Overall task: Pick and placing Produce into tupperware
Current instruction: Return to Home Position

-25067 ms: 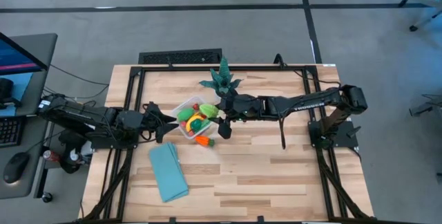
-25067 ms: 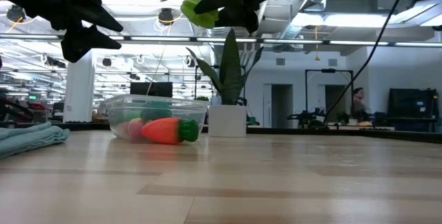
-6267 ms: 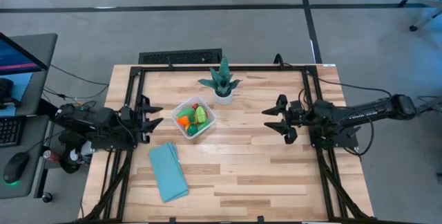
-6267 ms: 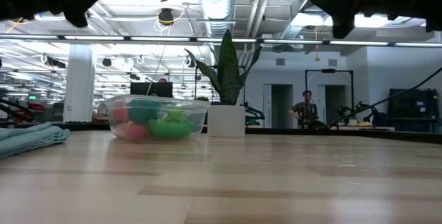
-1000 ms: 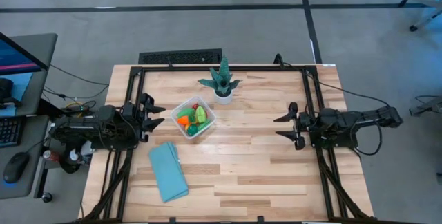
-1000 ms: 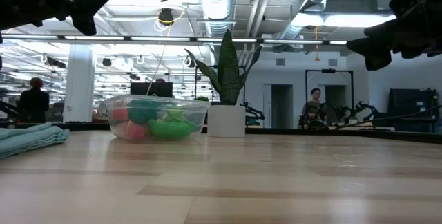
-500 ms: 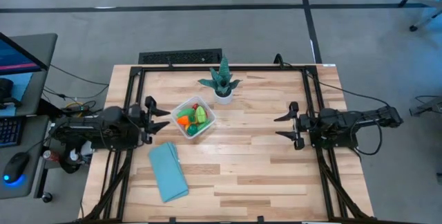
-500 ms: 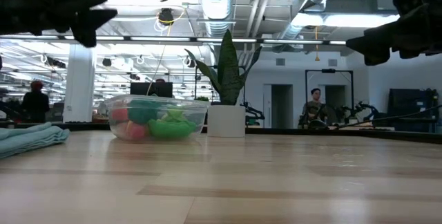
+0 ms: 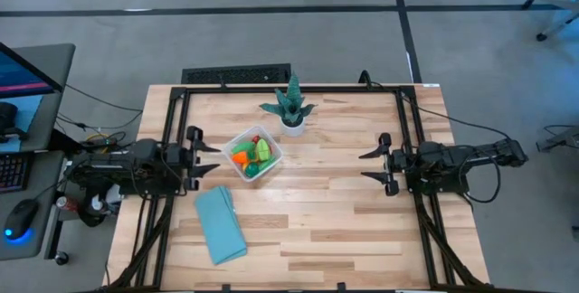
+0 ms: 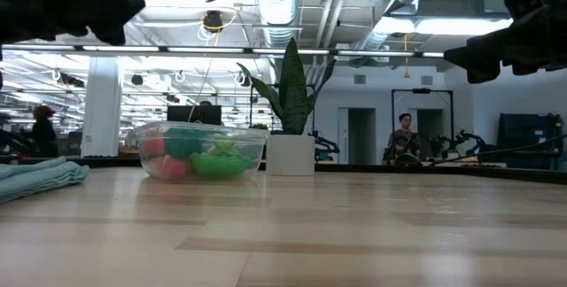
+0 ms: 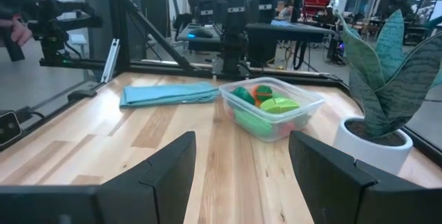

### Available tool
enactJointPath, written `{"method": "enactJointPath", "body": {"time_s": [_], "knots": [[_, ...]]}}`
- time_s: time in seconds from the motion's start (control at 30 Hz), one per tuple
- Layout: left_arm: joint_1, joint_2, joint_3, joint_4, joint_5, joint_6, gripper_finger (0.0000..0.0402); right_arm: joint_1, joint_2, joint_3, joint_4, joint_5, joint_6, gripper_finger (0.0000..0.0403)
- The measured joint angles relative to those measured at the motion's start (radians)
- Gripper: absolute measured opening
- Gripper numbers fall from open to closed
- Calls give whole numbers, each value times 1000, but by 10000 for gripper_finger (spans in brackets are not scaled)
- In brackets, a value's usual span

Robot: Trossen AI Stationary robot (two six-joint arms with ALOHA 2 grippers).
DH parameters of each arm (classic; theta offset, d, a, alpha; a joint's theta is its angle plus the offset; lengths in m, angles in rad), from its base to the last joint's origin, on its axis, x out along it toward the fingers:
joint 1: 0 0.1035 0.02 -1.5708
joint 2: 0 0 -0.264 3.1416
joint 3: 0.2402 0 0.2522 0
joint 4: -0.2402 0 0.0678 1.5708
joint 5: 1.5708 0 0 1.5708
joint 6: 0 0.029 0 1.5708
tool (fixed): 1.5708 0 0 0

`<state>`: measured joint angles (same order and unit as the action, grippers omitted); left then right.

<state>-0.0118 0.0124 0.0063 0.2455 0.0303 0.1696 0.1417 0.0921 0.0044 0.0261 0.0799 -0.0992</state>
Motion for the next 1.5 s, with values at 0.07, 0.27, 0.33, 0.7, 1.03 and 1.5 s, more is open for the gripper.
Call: {"method": "enactJointPath", "body": {"time_s": [0.07, 0.27, 0.33, 0.7, 1.03, 1.5], "knots": [[0, 0, 0, 39, 0, 50, 178, 0, 0, 0, 0, 0, 14, 225], [0, 0, 0, 53, -9, 90, 178, 0, 0, 0, 0, 0, 18, 224], [0, 0, 0, 32, -9, 72, 178, 0, 0, 0, 0, 0, 19, 225], [-1, 0, 0, -118, 20, 70, 178, 0, 0, 0, 0, 0, 14, 225], [-1, 0, 0, -200, 47, 91, 178, 0, 0, 0, 0, 0, 13, 225], [-1, 0, 0, -206, 10, -3, 178, 0, 0, 0, 0, 0, 13, 225]]}}
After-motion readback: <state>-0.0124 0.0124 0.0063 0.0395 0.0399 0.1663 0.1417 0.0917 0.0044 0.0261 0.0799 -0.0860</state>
